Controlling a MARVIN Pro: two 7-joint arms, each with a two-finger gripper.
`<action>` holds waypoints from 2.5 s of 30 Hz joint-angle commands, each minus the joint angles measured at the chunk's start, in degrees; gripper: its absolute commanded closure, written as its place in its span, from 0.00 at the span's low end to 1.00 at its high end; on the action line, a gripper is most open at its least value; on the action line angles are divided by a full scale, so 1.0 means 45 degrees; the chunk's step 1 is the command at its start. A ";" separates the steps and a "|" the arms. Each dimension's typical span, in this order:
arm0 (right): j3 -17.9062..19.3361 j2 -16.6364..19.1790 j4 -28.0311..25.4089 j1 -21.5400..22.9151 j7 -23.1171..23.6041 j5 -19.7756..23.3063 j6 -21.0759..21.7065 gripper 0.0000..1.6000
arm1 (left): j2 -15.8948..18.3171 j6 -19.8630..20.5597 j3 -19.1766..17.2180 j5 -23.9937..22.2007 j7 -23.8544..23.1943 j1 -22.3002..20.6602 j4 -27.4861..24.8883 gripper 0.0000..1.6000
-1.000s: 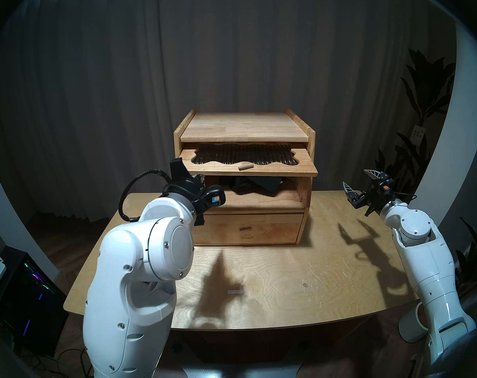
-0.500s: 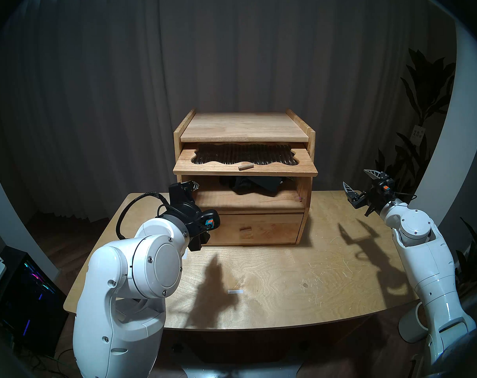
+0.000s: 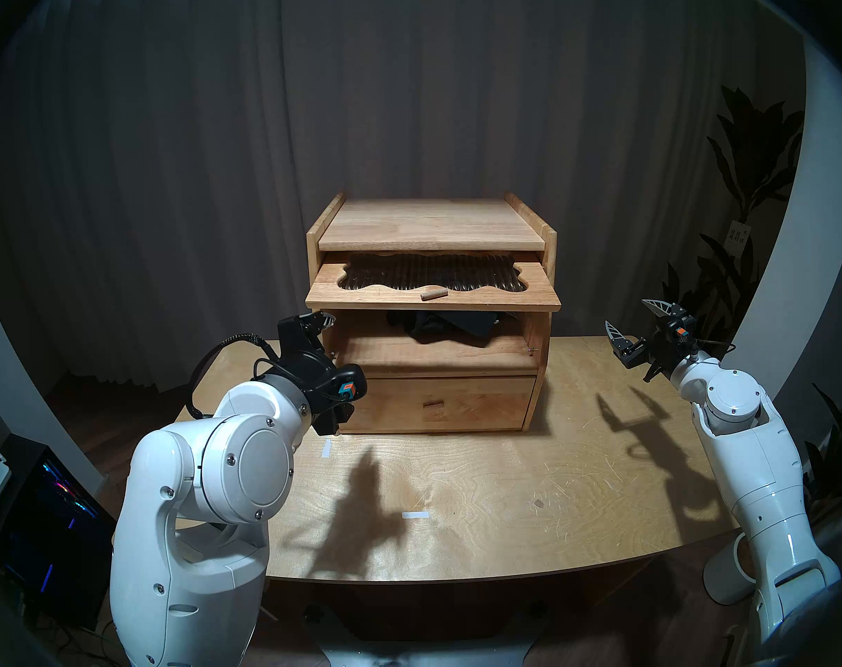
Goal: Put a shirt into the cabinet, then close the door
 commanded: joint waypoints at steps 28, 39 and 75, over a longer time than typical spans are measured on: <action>0.0035 0.0073 -0.0286 0.0102 -0.0046 0.0011 -0.0104 0.00 | -0.0095 -0.3677 -0.0087 -0.0556 0.5047 -0.1172 0.1755 0.00; 0.0024 0.0083 -0.0286 0.0102 -0.0057 0.0021 -0.0104 0.00 | -0.0358 -0.3037 0.0377 0.0623 0.5056 -0.1929 0.2657 0.00; -0.0013 0.0116 -0.0274 0.0105 -0.0085 0.0056 -0.0105 0.00 | -0.1633 -0.1065 0.1880 0.2645 0.2846 -0.2699 0.3198 1.00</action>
